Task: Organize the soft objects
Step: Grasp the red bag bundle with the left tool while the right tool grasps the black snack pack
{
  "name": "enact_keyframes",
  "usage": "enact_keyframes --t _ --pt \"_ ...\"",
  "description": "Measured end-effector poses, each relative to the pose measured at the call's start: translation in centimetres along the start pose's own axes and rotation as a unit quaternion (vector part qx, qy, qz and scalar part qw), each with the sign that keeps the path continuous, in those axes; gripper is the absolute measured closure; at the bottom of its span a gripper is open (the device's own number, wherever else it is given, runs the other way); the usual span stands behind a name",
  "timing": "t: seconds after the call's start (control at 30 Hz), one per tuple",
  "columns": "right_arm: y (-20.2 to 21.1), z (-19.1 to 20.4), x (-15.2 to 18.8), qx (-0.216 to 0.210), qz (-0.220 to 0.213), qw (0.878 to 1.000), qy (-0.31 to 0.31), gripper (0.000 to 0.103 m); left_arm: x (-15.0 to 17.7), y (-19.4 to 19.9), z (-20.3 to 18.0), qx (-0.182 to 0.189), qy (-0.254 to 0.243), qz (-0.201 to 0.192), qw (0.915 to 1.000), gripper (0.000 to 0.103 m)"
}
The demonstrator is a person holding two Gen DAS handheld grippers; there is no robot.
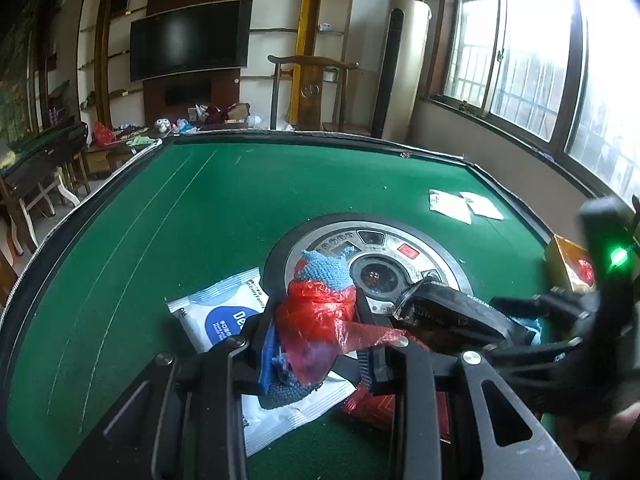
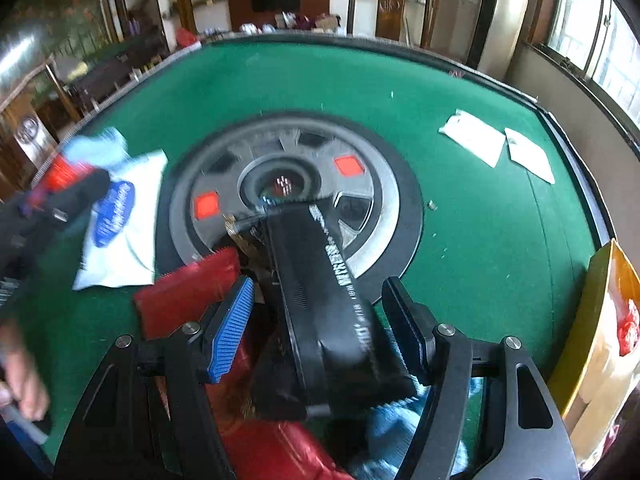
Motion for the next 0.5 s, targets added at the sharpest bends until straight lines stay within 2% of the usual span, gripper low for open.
enact_keyframes --t 0.1,0.13,0.17,0.27,0.33,0.5 --pt "-0.6 -0.2 1.0 0.001 0.005 1.000 -0.012 0.044 0.0 0.0 0.4 0.001 0.007 0.002 1.0000 0.071" --pt "-0.4 -0.3 1.1 0.000 -0.001 1.000 -0.014 0.057 -0.1 0.1 0.5 0.000 0.009 0.001 1.0000 0.071" --pt "0.2 -0.4 0.9 -0.002 -0.012 1.000 -0.019 0.066 -0.2 0.2 0.7 0.000 0.011 -0.001 0.9999 0.071" --pt "3.3 -1.3 0.1 -0.032 -0.062 0.996 -0.051 0.066 -0.4 0.5 1.4 0.002 0.023 -0.006 0.9997 0.071" --pt "6.5 -2.3 -0.3 -0.063 -0.110 0.989 -0.076 0.066 -0.5 0.7 1.6 0.001 0.026 -0.009 0.9996 0.071" --pt "10.2 -4.7 0.1 -0.097 -0.161 0.976 -0.114 0.066 -0.9 1.6 2.0 0.004 0.033 -0.022 0.9992 0.071"
Point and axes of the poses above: each gripper's, at about its wrist camera, not at the fingertips, and y roughly against the way its jaws point, z to its left, x to its underside, the point moved 8 cm from there along -y, roughly the way its jaws point, and after that the axes turned 7 degrees about -y, right-handed, at the moved point
